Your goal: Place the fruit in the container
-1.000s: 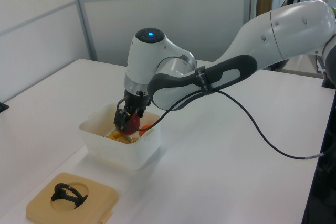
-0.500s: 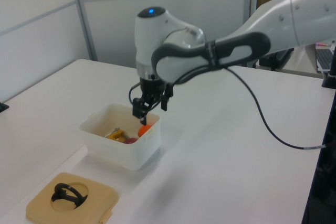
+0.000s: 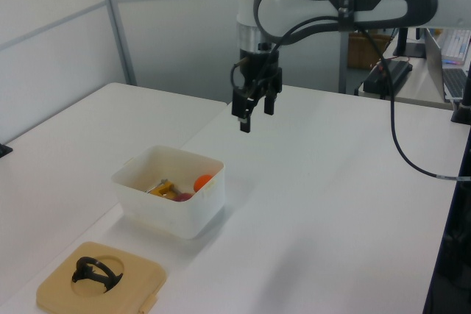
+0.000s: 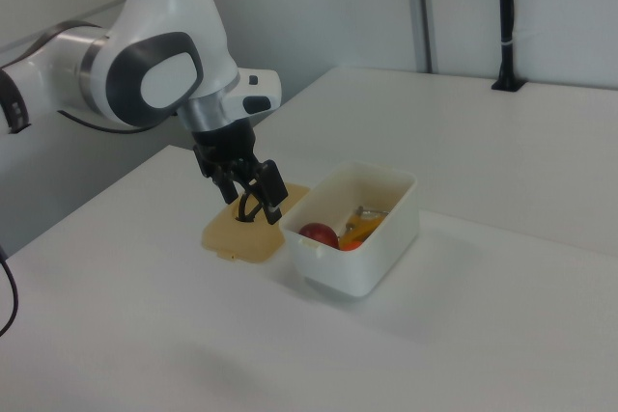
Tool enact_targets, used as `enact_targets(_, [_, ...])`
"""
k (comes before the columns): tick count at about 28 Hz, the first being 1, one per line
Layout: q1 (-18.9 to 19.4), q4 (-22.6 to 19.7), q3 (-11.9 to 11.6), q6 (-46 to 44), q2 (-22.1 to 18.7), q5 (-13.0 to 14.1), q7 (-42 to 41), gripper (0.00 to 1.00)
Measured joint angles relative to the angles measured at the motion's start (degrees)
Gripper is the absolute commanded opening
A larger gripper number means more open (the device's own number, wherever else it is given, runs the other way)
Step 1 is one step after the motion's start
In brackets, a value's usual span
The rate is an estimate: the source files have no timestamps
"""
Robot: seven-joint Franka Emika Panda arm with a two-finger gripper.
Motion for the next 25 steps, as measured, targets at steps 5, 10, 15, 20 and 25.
enact_targets(5, [0.0, -0.2, -0.1, -1.4, -0.5, -2.7, -1.2, 1.00])
enact_targets(10, [0.0, 0.1, -0.1, -4.7, -0.5, -3.9, -1.2, 1.00])
enact_targets(15, [0.0, 1.4, -0.3, -10.3, -0.8, -4.0, -0.9, 1.00])
enact_targets(20, [0.0, 2.0, -1.1, -10.9, -1.3, -4.0, -0.5, 1.00])
enact_targets(25, [0.0, 2.1, -1.7, -10.9, -1.3, -4.0, -0.5, 1.00])
